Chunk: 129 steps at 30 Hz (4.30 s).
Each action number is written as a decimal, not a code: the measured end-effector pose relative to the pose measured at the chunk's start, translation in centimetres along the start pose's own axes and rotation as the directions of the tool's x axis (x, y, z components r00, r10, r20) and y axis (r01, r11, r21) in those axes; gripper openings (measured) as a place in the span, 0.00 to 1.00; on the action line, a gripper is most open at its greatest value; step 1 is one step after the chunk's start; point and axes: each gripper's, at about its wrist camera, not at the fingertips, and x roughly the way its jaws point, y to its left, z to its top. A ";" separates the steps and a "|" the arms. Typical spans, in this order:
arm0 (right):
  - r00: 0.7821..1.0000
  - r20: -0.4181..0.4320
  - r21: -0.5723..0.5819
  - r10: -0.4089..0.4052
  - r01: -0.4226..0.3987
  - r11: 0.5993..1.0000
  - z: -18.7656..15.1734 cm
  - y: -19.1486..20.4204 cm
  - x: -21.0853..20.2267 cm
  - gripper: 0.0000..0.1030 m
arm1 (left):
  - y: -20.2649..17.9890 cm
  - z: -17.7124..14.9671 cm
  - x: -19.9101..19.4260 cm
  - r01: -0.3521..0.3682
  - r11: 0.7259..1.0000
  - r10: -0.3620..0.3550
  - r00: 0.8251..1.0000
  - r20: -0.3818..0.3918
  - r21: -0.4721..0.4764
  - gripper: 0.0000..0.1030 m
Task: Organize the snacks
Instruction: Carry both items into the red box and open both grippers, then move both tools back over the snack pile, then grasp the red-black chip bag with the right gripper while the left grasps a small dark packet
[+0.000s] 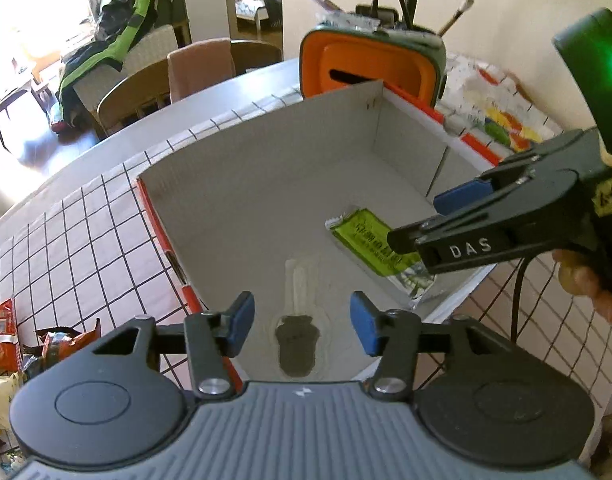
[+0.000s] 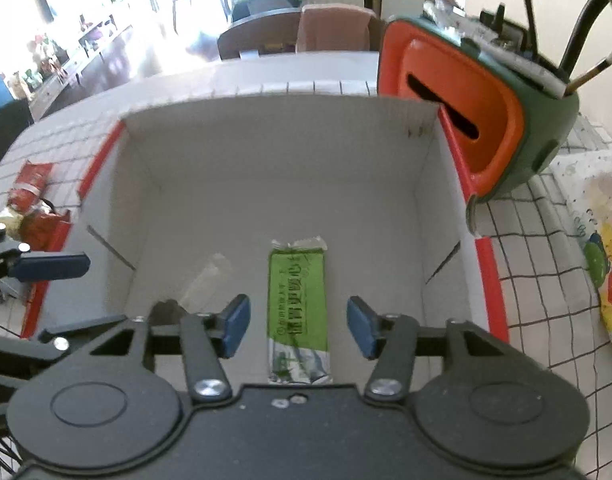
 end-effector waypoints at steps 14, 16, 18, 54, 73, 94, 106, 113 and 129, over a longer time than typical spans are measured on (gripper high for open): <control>0.989 0.146 0.000 0.025 -0.026 1.000 -0.8 2.3 -6.1 0.77 | 2.7 -1.5 -6.0 0.005 0.996 0.006 0.991 0.132 -0.086 0.64; 0.987 0.159 -0.007 0.029 -0.028 1.000 -1.0 3.2 -6.9 0.78 | 3.1 -2.0 -6.8 -0.002 0.996 0.016 0.989 0.148 -0.092 0.67; 0.985 0.167 -0.005 0.039 -0.039 0.999 -1.2 4.0 -7.5 0.80 | 3.7 -2.6 -7.7 -0.007 0.995 0.024 0.986 0.164 -0.103 0.69; 0.987 0.158 0.009 0.023 -0.025 1.000 -0.5 24.9 -2.7 1.00 | 25.4 -17.7 -15.7 -0.201 0.914 0.269 0.951 0.155 -0.353 0.93; 0.998 0.040 0.120 -0.054 0.049 0.992 3.7 27.4 7.4 0.92 | 33.5 -19.8 -9.2 -0.264 0.852 0.299 0.954 0.007 -0.451 0.93; 0.999 -0.044 0.180 0.020 -0.012 0.984 4.9 27.4 11.3 0.48 | 35.6 -19.9 -4.8 -0.210 0.822 0.200 0.977 -0.077 -0.529 0.42; 0.999 -0.004 0.138 0.040 -0.039 0.990 4.1 27.5 8.9 0.37 | 36.4 -21.0 -5.9 -0.176 0.792 0.181 0.982 -0.050 -0.584 0.28; 0.999 0.023 0.126 0.031 -0.033 0.991 3.2 27.3 6.6 0.36 | 36.5 -21.7 -7.7 -0.162 0.777 0.185 0.982 -0.026 -0.609 0.28; 0.995 0.088 0.101 0.037 -0.046 0.994 0.7 25.7 -2.5 0.36 | 31.0 -19.2 -14.7 -0.093 0.856 0.164 0.982 0.096 -0.508 0.28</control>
